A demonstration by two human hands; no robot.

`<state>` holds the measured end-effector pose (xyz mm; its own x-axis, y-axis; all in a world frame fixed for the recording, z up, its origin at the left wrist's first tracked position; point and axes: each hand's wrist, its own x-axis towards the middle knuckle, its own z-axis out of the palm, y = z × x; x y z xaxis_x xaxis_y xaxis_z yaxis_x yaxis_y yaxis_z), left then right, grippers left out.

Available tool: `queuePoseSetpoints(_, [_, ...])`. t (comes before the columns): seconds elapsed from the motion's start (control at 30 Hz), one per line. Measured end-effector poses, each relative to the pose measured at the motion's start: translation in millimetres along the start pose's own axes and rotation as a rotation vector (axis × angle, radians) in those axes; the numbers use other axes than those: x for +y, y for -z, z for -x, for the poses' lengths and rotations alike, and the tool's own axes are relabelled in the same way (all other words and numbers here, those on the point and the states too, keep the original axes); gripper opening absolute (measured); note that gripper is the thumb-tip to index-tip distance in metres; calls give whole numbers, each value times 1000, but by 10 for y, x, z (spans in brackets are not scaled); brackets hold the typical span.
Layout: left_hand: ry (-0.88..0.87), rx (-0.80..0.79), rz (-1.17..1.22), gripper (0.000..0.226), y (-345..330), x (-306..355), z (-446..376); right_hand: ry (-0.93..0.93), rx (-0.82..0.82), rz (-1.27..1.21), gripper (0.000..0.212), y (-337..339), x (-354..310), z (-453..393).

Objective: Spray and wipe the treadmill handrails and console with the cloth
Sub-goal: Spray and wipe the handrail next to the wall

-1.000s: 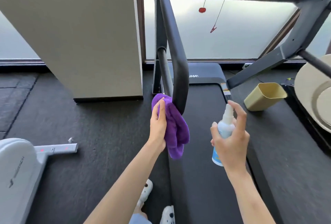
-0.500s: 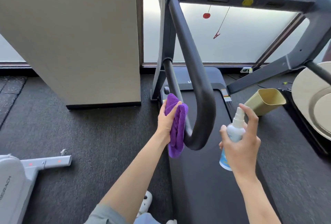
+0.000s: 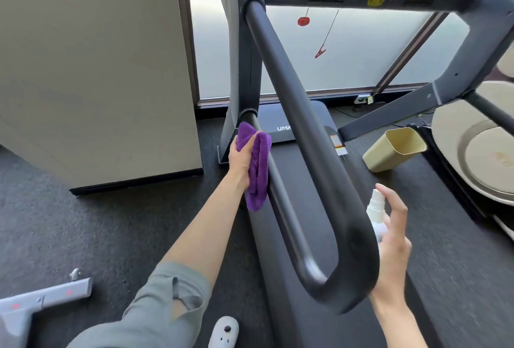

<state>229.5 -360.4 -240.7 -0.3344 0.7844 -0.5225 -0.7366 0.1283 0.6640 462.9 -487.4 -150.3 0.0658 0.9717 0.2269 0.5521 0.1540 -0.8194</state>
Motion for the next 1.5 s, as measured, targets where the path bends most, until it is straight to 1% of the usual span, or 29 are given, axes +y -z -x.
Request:
queuePoseSetpoints(0.1, [-29,74,-95,47,-107,210,-246,-21,13,-7,57,-53,-32,-78])
queuePoseSetpoints(0.17, [-13,77,-145,37,-138,270,-340,-1,22,2,52,-53,-9,-113])
queuePoseSetpoints(0.2, [9,73,-159,36,-142,282,-348,14,33,1,57,-43,8,-131])
queuePoseSetpoints(0.27, [35,62,-199,46,-134,266,-322,28,56,10,71,-8,43,-154])
queuePoseSetpoints(0.3, [35,53,-237,50,-125,248,-300,28,65,18,74,4,54,-157])
queuePoseSetpoints(0.33, [29,45,-274,50,-119,219,-268,30,71,22,75,16,60,-151])
queuePoseSetpoints(0.4, [24,31,-317,39,-106,163,-172,31,75,10,74,35,67,-127])
queuePoseSetpoints(0.47, [17,30,-328,32,-83,95,-49,41,59,-4,75,60,77,-83])
queuePoseSetpoints(0.6, [26,-13,-296,33,-11,-100,224,82,32,-38,72,92,88,-16])
queuePoseSetpoints(0.73, [28,-19,-282,39,44,-279,502,106,10,-62,64,158,97,44])
queuePoseSetpoints(0.83, [21,-8,-293,51,69,-376,724,111,-37,-63,63,223,110,88])
queuePoseSetpoints(0.87, [18,-5,-303,51,77,-404,794,115,-47,-63,63,247,125,100])
queuePoseSetpoints(0.93, [17,-7,-326,40,101,-456,927,123,-58,-62,63,301,159,118])
queuePoseSetpoints(1.0, [23,-15,-343,24,115,-498,1070,138,-68,-67,63,354,175,129])
queuePoseSetpoints(1.1, [26,-14,-366,16,133,-581,1293,168,-77,-73,63,415,198,123])
queuePoseSetpoints(1.23, [32,-22,-324,17,163,-741,1599,182,-87,-71,62,445,241,90])
queuePoseSetpoints(1.33, [72,-22,-265,20,190,-821,1806,165,-92,-79,62,417,264,84])
queuePoseSetpoints(1.43, [181,-29,-164,25,236,-902,1969,171,-86,-86,61,385,274,92])
queuePoseSetpoints(1.5, [279,-48,-44,27,244,-963,2038,169,-87,-96,60,371,273,93])
